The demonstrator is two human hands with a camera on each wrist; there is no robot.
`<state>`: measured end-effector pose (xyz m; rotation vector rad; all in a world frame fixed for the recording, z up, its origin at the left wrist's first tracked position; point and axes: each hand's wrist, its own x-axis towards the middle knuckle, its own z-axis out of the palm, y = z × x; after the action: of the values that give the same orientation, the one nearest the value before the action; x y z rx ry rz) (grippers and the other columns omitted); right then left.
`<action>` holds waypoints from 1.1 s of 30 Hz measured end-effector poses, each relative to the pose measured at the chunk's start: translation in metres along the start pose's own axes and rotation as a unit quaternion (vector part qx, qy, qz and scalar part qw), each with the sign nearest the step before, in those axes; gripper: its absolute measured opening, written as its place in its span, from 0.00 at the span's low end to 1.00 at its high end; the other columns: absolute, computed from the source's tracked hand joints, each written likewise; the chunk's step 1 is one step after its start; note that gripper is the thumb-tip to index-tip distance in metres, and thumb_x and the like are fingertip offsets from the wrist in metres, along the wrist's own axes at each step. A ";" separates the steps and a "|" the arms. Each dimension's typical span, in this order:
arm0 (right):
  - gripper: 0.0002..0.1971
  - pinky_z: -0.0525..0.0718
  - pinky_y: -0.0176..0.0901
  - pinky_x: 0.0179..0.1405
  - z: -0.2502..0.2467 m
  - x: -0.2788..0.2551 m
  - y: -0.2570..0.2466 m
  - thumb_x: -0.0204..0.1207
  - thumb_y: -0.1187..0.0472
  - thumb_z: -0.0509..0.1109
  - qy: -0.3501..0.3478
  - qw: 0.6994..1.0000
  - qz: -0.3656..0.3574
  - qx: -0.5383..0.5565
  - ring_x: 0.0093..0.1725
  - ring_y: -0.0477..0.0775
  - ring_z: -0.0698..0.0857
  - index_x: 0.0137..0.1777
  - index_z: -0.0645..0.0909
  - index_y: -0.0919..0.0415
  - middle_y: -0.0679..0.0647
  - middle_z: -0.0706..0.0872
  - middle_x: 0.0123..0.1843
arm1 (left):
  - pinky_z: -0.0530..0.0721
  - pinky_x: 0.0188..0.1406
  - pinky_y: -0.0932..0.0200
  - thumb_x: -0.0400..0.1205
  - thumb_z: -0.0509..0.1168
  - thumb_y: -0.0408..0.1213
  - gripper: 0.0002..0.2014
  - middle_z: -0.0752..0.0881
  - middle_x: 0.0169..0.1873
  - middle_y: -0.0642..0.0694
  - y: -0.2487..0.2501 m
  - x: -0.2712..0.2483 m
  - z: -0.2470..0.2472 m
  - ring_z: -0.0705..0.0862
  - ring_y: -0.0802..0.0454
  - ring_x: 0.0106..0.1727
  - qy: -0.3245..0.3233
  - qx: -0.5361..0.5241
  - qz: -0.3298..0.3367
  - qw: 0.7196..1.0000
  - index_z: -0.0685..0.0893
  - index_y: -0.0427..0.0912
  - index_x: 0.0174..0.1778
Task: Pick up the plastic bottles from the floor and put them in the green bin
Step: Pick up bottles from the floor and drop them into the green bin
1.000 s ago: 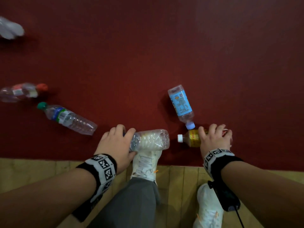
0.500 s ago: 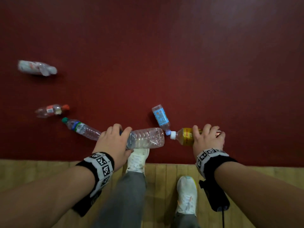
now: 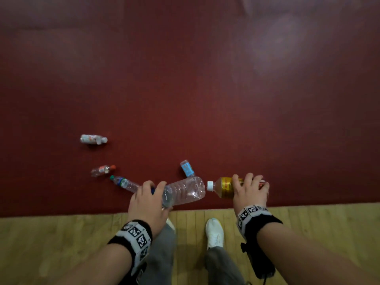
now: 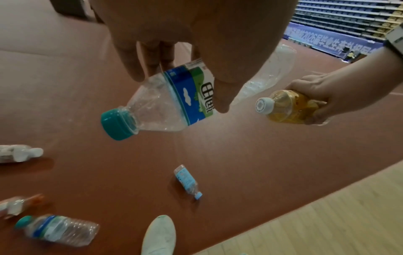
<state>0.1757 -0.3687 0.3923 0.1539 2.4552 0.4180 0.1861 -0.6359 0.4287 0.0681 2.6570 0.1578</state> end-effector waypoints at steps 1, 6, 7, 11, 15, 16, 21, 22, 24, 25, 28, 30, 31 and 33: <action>0.27 0.62 0.73 0.75 -0.013 -0.022 0.012 0.85 0.57 0.48 0.004 1.000 0.009 0.007 0.80 0.78 0.58 0.84 0.51 0.48 0.68 0.60 0.81 | 0.71 0.70 0.52 0.77 0.67 0.57 0.36 0.69 0.69 0.46 0.008 -0.020 -0.017 0.70 0.47 0.70 0.005 -0.006 0.000 1.000 0.63 0.54 0.80; 0.28 0.66 0.69 0.74 -0.055 -0.110 0.048 0.85 0.57 0.48 0.031 0.993 0.094 0.063 0.79 0.74 0.61 0.85 0.51 0.47 0.66 0.62 0.81 | 0.73 0.67 0.52 0.75 0.67 0.57 0.38 0.69 0.68 0.47 0.031 -0.100 -0.064 0.72 0.47 0.67 0.012 0.000 0.067 0.998 0.63 0.55 0.82; 0.28 0.66 0.69 0.74 -0.059 -0.127 0.051 0.85 0.57 0.49 0.032 0.990 0.114 0.076 0.79 0.73 0.61 0.85 0.51 0.47 0.66 0.62 0.80 | 0.71 0.68 0.53 0.76 0.65 0.57 0.39 0.68 0.69 0.48 0.035 -0.108 -0.073 0.70 0.47 0.68 0.017 0.009 0.092 0.996 0.60 0.55 0.82; 0.28 0.66 0.69 0.75 -0.066 -0.213 0.061 0.86 0.57 0.48 0.045 0.974 0.189 0.120 0.80 0.73 0.61 0.86 0.49 0.47 0.66 0.61 0.81 | 0.70 0.68 0.51 0.77 0.64 0.56 0.40 0.66 0.72 0.46 0.046 -0.138 -0.121 0.69 0.45 0.70 0.060 0.033 0.187 0.980 0.55 0.54 0.84; 0.30 0.64 0.69 0.75 -0.045 -0.311 0.062 0.86 0.54 0.52 0.019 0.957 0.254 0.139 0.81 0.75 0.58 0.86 0.46 0.48 0.67 0.58 0.82 | 0.70 0.70 0.49 0.77 0.64 0.56 0.41 0.67 0.75 0.46 0.060 -0.171 -0.155 0.70 0.45 0.72 0.099 0.060 0.272 0.955 0.55 0.51 0.85; 0.31 0.63 0.69 0.76 -0.037 -0.338 0.064 0.86 0.53 0.53 0.016 0.950 0.275 0.147 0.81 0.75 0.57 0.86 0.46 0.47 0.67 0.58 0.82 | 0.69 0.71 0.49 0.78 0.64 0.56 0.41 0.66 0.75 0.47 0.068 -0.186 -0.160 0.69 0.46 0.73 0.105 0.067 0.297 0.947 0.54 0.51 0.85; 0.30 0.58 0.72 0.75 0.019 -0.460 0.088 0.85 0.54 0.53 -0.001 0.907 0.372 0.198 0.79 0.76 0.58 0.85 0.47 0.48 0.67 0.59 0.81 | 0.68 0.74 0.50 0.78 0.63 0.60 0.40 0.68 0.76 0.52 0.123 -0.257 -0.161 0.70 0.50 0.74 0.122 0.095 0.394 0.906 0.55 0.51 0.83; 0.30 0.58 0.73 0.75 0.033 -0.484 0.094 0.85 0.54 0.53 -0.010 0.895 0.393 0.210 0.79 0.77 0.58 0.85 0.47 0.48 0.68 0.58 0.81 | 0.68 0.73 0.50 0.78 0.62 0.61 0.40 0.69 0.76 0.53 0.135 -0.274 -0.156 0.70 0.50 0.74 0.117 0.102 0.414 0.897 0.56 0.51 0.83; 0.30 0.57 0.74 0.75 0.070 -0.539 0.108 0.85 0.55 0.51 -0.018 0.866 0.440 0.237 0.78 0.78 0.57 0.85 0.46 0.48 0.68 0.58 0.81 | 0.72 0.69 0.49 0.76 0.61 0.64 0.39 0.74 0.73 0.53 0.167 -0.316 -0.142 0.74 0.49 0.72 0.111 0.125 0.461 0.871 0.62 0.51 0.81; 0.29 0.57 0.74 0.75 0.089 -0.566 0.112 0.85 0.56 0.50 -0.031 0.849 0.462 0.256 0.78 0.78 0.57 0.85 0.46 0.48 0.69 0.57 0.81 | 0.76 0.64 0.47 0.74 0.60 0.66 0.38 0.78 0.69 0.52 0.182 -0.341 -0.135 0.78 0.48 0.67 0.109 0.140 0.484 0.857 0.68 0.50 0.78; 0.30 0.56 0.73 0.76 0.162 -0.666 0.111 0.86 0.57 0.50 -0.075 0.786 0.531 0.308 0.79 0.78 0.58 0.86 0.45 0.49 0.70 0.55 0.83 | 0.80 0.54 0.45 0.70 0.57 0.70 0.37 0.86 0.60 0.53 0.231 -0.433 -0.096 0.84 0.45 0.56 0.116 0.163 0.580 0.790 0.78 0.53 0.71; 0.31 0.56 0.72 0.76 0.207 -0.724 0.103 0.86 0.56 0.51 -0.090 0.748 0.565 0.337 0.78 0.77 0.61 0.87 0.46 0.48 0.70 0.57 0.82 | 0.77 0.56 0.46 0.72 0.55 0.72 0.36 0.83 0.63 0.57 0.255 -0.490 -0.069 0.82 0.48 0.60 0.124 0.192 0.631 0.741 0.74 0.58 0.73; 0.31 0.57 0.72 0.75 0.239 -0.761 0.096 0.85 0.55 0.52 -0.098 0.725 0.586 0.349 0.77 0.77 0.62 0.86 0.47 0.48 0.70 0.58 0.81 | 0.78 0.55 0.46 0.72 0.54 0.73 0.35 0.84 0.61 0.58 0.272 -0.531 -0.051 0.82 0.48 0.59 0.120 0.203 0.663 0.710 0.75 0.60 0.72; 0.30 0.56 0.72 0.74 0.293 -0.828 0.079 0.85 0.52 0.53 -0.123 0.680 0.614 0.382 0.76 0.77 0.62 0.86 0.50 0.47 0.69 0.59 0.80 | 0.80 0.54 0.47 0.72 0.52 0.73 0.35 0.83 0.60 0.57 0.296 -0.605 -0.011 0.82 0.48 0.57 0.111 0.227 0.715 0.651 0.75 0.60 0.71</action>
<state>1.0110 -0.3926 0.6749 2.0939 1.7238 -0.1696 0.7234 -0.3888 0.7517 2.3785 2.0513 -0.0314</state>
